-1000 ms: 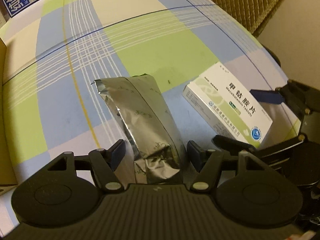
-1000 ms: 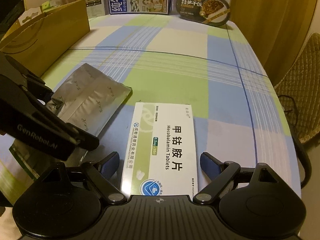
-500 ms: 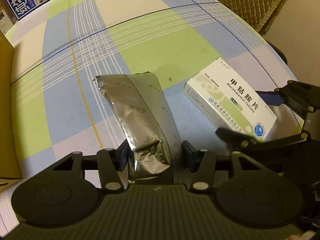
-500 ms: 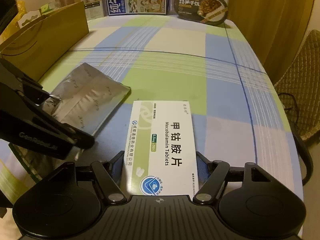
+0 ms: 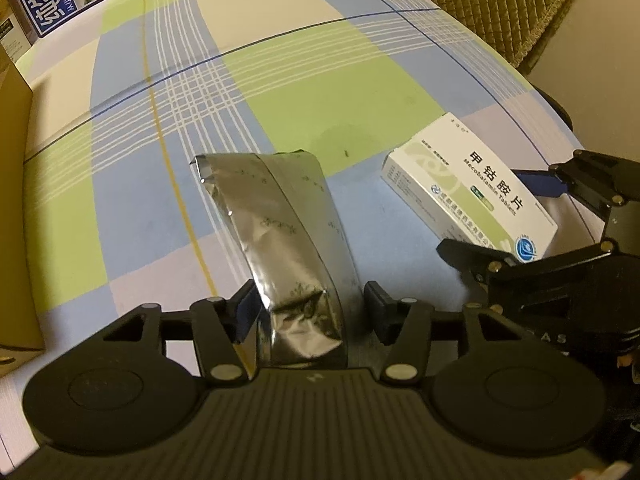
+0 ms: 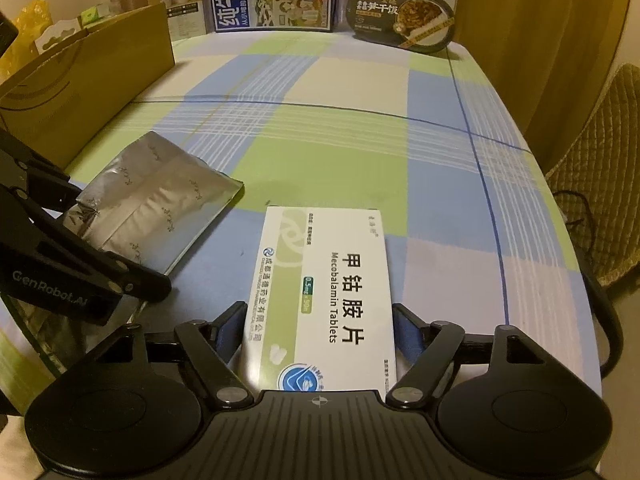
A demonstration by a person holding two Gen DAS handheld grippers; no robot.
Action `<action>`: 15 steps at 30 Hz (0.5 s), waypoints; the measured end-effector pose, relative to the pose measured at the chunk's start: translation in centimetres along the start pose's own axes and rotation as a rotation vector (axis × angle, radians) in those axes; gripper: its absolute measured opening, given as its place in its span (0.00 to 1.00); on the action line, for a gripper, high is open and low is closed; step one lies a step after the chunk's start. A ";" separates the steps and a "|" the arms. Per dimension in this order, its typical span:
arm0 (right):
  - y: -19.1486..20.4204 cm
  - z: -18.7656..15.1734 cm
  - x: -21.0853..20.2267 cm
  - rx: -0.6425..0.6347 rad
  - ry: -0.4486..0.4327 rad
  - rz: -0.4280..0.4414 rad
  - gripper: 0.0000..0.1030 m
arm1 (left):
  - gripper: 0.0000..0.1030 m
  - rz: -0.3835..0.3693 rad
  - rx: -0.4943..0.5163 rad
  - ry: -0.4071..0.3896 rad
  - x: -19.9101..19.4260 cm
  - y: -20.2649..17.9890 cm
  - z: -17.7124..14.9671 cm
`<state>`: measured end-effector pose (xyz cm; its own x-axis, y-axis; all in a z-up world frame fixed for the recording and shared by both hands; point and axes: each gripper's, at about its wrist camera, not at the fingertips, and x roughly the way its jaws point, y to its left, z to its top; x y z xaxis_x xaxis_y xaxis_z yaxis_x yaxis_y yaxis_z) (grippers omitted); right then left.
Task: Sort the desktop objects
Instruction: 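Lift the foil pouch and medicine box off the table with both tools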
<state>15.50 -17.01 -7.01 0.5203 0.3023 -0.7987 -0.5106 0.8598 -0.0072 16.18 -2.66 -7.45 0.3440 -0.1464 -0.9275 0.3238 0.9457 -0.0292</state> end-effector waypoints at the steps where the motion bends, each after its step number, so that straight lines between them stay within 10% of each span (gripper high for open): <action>1: 0.0 0.0 0.1 -0.001 -0.001 0.001 0.71 | 0.51 0.004 0.004 0.000 0.1 -0.1 0.0; 15: 0.2 -0.1 -0.3 0.016 -0.022 0.000 0.66 | 0.41 0.010 -0.022 -0.025 -0.6 0.1 -1.1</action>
<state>15.20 -16.98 -6.85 0.5355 0.3110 -0.7852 -0.4998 0.8661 0.0022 15.06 -2.18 -7.29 0.3694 -0.1435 -0.9181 0.3011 0.9532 -0.0279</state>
